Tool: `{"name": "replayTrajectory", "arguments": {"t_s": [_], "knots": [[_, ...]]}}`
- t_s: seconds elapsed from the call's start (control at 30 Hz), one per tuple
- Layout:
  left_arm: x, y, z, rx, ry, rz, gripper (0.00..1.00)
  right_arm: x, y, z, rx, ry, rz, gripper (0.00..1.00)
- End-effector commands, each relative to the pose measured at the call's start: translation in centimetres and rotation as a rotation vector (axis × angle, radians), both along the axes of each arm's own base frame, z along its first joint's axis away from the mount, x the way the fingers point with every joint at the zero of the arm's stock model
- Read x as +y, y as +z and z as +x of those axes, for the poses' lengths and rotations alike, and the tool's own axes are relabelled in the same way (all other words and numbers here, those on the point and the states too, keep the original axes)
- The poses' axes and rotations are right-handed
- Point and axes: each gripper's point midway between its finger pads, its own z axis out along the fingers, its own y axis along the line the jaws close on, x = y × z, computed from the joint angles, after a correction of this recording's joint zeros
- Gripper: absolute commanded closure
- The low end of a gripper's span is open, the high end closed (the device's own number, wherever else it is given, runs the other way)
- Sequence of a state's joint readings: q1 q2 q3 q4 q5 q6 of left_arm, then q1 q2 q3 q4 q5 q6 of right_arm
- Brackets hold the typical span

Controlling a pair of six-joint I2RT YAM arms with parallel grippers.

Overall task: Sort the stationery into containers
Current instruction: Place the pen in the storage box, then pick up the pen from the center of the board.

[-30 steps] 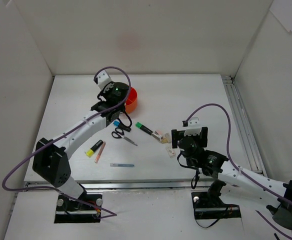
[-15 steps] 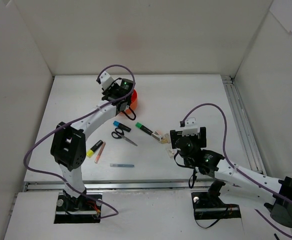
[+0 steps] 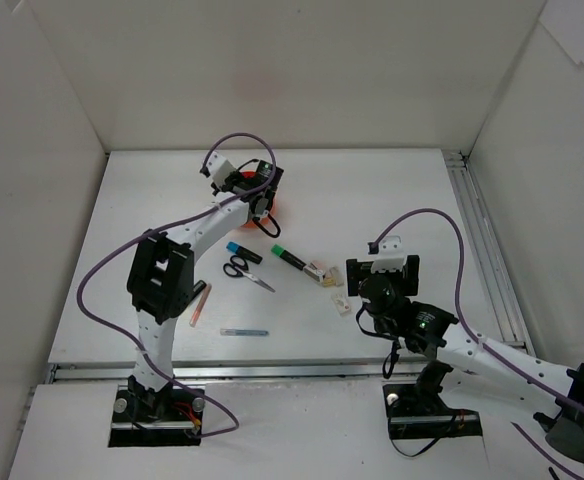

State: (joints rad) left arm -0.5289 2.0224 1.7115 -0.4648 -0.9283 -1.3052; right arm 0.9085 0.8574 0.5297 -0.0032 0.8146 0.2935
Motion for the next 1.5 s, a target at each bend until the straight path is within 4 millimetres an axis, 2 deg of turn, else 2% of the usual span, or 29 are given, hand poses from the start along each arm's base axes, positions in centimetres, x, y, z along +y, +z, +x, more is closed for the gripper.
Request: {"name": "replayTrajectory", "arguments": {"t_s": [0.0, 0.13, 0.17, 0.2, 0.23, 0.43, 0.5, 0.57, 0.73, 0.83, 0.87, 0.9, 0.93, 0.97, 1.03, 1.07, 1.1, 1.13, 1.17, 1.2, 1.23, 1.27, 1.3, 1.33, 1.37, 1.4, 1.43, 1.47], "knots": [[1.5, 3.2, -0.3, -0.095, 0.124, -0.046, 1.00, -0.1, 1.1, 0.5, -0.052, -0.039, 0.065, 0.02], [0.8, 2.9, -1.2, -0.111, 0.149, -0.034, 1.00, -0.2, 1.2, 0.5, -0.054, -0.041, 0.069, 0.02], [1.0, 2.9, -1.3, -0.119, 0.161, -0.031, 0.98, -0.2, 1.1, 0.5, -0.052, -0.040, 0.067, 0.02], [0.6, 2.7, -1.6, -0.122, 0.161, -0.032, 0.90, -0.1, 1.1, 0.4, -0.054, -0.036, 0.071, 0.02], [0.3, 2.8, -1.7, -0.127, 0.158, -0.025, 0.88, -0.1, 1.1, 0.5, -0.053, -0.038, 0.071, 0.02], [-0.5, 2.1, -1.9, -0.111, 0.143, -0.046, 0.82, -0.2, 1.1, 0.5, -0.054, -0.041, 0.072, 0.02], [-0.9, 2.2, -2.1, -0.111, 0.133, -0.045, 0.73, -0.1, 1.0, 0.4, -0.052, -0.036, 0.072, 0.02], [-1.1, 2.6, -2.3, -0.120, 0.130, -0.036, 0.64, -0.1, 1.1, 0.4, -0.052, -0.036, 0.072, 0.02], [-1.2, 4.0, -2.9, -0.128, 0.113, -0.035, 0.57, 0.3, 1.0, 0.4, -0.045, -0.008, 0.073, 0.02], [-1.4, 6.1, -3.2, -0.127, 0.054, -0.037, 0.43, 1.3, 1.0, 0.4, -0.034, 0.060, 0.077, 0.02], [-1.4, 7.5, -3.5, -0.134, 0.012, -0.024, 0.33, 2.1, 1.0, 0.2, -0.023, 0.113, 0.071, 0.02], [-1.5, 7.8, -3.7, -0.127, -0.019, -0.019, 0.28, 2.6, 1.2, 0.3, -0.029, 0.140, 0.078, 0.02], [-1.6, 9.8, -4.3, -0.149, -0.066, -0.049, 0.22, 3.8, 1.2, 0.0, -0.015, 0.212, 0.095, 0.02], [-1.6, 10.4, -4.7, -0.153, -0.095, -0.047, 0.15, 4.4, 1.3, -0.1, -0.012, 0.270, 0.065, 0.02], [-2.0, 10.3, -5.3, -0.131, -0.208, 0.000, 0.02, 6.5, 1.3, -0.5, 0.003, 0.404, 0.042, 0.02], [-1.7, 11.1, -6.3, -0.134, -0.268, 0.032, 0.01, 8.2, 1.0, -1.3, 0.027, 0.511, 0.037, 0.02], [-1.5, 11.0, -6.6, -0.121, -0.312, 0.043, 0.01, 9.1, 0.5, -1.7, 0.053, 0.564, 0.030, 0.02], [-2.1, 12.3, -7.5, -0.128, -0.419, 0.003, 0.00, 11.0, 0.1, -2.5, 0.091, 0.660, 0.028, 0.02], [-0.9, 10.5, -8.0, -0.071, -0.451, 0.008, 0.00, 12.2, -0.3, -3.0, 0.108, 0.711, 0.016, 0.02], [-0.5, 10.0, -8.6, -0.035, -0.513, 0.033, 0.00, 13.2, -0.5, -3.4, 0.121, 0.769, -0.012, 0.02], [-1.1, 10.7, -9.9, -0.041, -0.622, 0.003, 0.01, 14.8, -1.2, -3.7, 0.160, 0.829, -0.031, 0.02], [-0.2, 8.2, -11.1, 0.033, -0.652, 0.014, 0.01, 16.2, -1.2, -4.4, 0.163, 0.888, -0.055, 0.02], [0.1, 8.4, -12.7, 0.032, -0.685, 0.004, 0.00, 18.1, -1.9, -4.9, 0.200, 0.968, -0.065, 0.02], [1.3, 5.7, -14.2, 0.108, -0.680, 0.014, 0.01, 19.5, -2.3, -5.5, 0.209, 1.034, -0.089, 0.02], [1.8, 4.8, -15.3, 0.135, -0.674, 0.008, 0.01, 20.6, -2.6, -5.9, 0.222, 1.076, -0.097, 0.02], [2.6, 4.1, -16.2, 0.146, -0.646, -0.017, 0.00, 21.6, -4.6, -6.2, 0.274, 1.111, -0.131, 0.02], [3.1, 4.5, -17.5, 0.128, -0.646, -0.033, 0.01, 23.2, -4.0, -6.2, 0.261, 1.145, -0.133, 0.02], [3.8, 2.4, -19.1, 0.181, -0.635, -0.040, 0.01, 24.6, -4.0, -6.9, 0.253, 1.182, -0.142, 0.02]]}}
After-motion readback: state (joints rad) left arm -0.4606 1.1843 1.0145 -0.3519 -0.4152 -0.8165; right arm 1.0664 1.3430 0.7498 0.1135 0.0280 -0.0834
